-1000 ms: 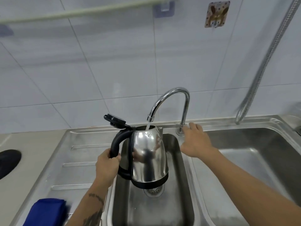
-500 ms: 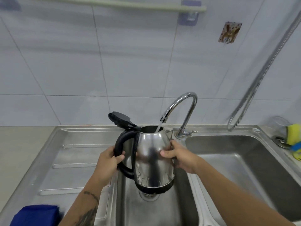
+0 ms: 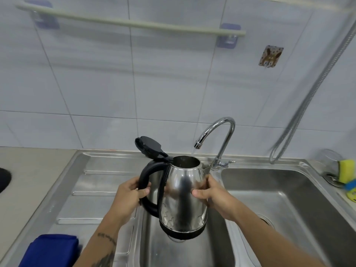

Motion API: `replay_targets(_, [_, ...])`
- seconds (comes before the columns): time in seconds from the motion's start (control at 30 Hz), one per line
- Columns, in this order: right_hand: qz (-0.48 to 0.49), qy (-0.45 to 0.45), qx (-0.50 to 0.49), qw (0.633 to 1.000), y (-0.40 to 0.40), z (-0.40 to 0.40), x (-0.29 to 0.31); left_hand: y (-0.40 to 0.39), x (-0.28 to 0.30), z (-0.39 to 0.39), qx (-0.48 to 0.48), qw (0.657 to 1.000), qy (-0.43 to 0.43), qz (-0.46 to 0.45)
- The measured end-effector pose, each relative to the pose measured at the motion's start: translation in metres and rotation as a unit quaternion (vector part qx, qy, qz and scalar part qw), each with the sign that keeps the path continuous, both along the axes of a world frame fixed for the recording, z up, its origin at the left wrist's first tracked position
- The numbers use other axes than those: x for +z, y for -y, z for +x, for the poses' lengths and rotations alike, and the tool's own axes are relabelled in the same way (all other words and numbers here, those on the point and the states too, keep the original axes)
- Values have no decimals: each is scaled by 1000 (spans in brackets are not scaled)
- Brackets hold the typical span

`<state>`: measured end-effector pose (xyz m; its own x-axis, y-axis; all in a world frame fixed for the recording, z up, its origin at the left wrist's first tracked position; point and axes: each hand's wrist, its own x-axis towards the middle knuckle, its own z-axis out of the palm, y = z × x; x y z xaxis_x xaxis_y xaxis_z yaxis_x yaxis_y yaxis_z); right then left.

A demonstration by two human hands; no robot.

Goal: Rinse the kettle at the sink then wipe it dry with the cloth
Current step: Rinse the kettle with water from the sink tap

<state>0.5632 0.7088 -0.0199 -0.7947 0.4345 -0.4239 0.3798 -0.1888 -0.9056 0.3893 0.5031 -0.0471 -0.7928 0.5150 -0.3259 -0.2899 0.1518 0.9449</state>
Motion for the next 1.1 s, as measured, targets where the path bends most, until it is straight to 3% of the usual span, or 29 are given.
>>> replay_targets(0.67, [-10,-24,-52,998,-26,-15,-7,-36,4,-2,35,996,-59,-54])
replay_targets(0.87, [19,-11,-6,1000,-47,-15,1,-48,-6,-2,50,991,-102,-70])
replay_targets(0.93, [72,-12,-17,997,-59,-11,5,-52,-11,-2,48,990,-110,-69])
replay_targets(1.0, [187,19,-69,980,-72,-6,14,-54,-15,-2,46,989,-125,-70])
replay_targets(1.1, [409,133,-48,901,-99,-1,21,-55,-19,-4,45,987,-133,-75])
